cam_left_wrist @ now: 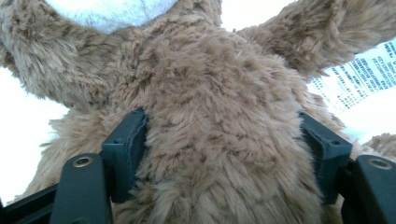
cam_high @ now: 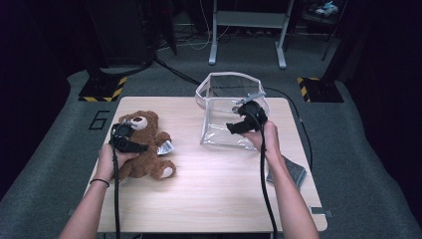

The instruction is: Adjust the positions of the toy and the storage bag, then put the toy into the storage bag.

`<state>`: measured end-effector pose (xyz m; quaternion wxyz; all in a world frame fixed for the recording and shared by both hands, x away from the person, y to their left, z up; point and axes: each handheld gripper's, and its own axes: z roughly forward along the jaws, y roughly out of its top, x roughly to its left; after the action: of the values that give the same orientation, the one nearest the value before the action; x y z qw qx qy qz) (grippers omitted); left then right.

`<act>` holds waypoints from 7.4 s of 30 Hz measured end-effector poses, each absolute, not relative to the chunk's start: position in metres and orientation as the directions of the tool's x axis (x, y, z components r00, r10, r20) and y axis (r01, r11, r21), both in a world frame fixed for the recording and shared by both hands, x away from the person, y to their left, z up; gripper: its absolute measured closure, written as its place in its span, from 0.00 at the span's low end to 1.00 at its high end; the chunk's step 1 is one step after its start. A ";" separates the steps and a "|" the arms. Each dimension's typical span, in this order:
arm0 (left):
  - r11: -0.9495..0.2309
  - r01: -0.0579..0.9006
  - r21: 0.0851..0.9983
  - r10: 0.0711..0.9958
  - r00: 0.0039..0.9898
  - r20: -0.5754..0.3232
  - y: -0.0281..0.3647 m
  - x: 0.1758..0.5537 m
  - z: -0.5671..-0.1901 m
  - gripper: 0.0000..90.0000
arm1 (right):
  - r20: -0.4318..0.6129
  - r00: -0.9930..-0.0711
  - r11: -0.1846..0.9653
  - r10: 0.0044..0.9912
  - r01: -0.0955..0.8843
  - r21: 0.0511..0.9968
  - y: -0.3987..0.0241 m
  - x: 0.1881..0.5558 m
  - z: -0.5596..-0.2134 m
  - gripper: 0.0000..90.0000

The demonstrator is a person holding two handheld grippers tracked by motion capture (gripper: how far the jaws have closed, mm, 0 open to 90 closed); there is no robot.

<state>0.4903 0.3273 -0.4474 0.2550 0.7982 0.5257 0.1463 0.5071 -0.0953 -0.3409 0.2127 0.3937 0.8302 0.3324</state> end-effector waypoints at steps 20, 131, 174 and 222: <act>-0.308 0.762 0.570 0.911 0.409 -0.055 0.331 0.489 -0.449 0.32 | -0.172 -0.665 0.611 0.727 0.511 0.605 -0.054 0.599 -0.331 0.53; -0.227 0.786 0.575 0.934 0.343 -0.099 0.331 0.489 -0.426 0.17 | 0.049 -0.445 0.275 0.894 0.631 0.725 -0.160 0.361 -0.529 0.03; -0.075 0.913 0.402 0.981 0.141 -0.137 0.325 0.559 -0.431 0.08 | 0.025 -0.450 0.292 0.893 0.621 0.728 -0.160 0.359 -0.530 0.04; -0.066 0.805 0.589 0.951 0.229 -0.206 0.356 0.513 -0.424 0.61 | 0.002 -0.435 0.301 0.900 0.627 0.718 -0.158 0.359 -0.531 0.00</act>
<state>0.5134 0.3556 -0.4243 0.3087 0.7206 0.6095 0.1181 0.3586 -0.1578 -0.5306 0.2063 0.4897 0.7798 0.3310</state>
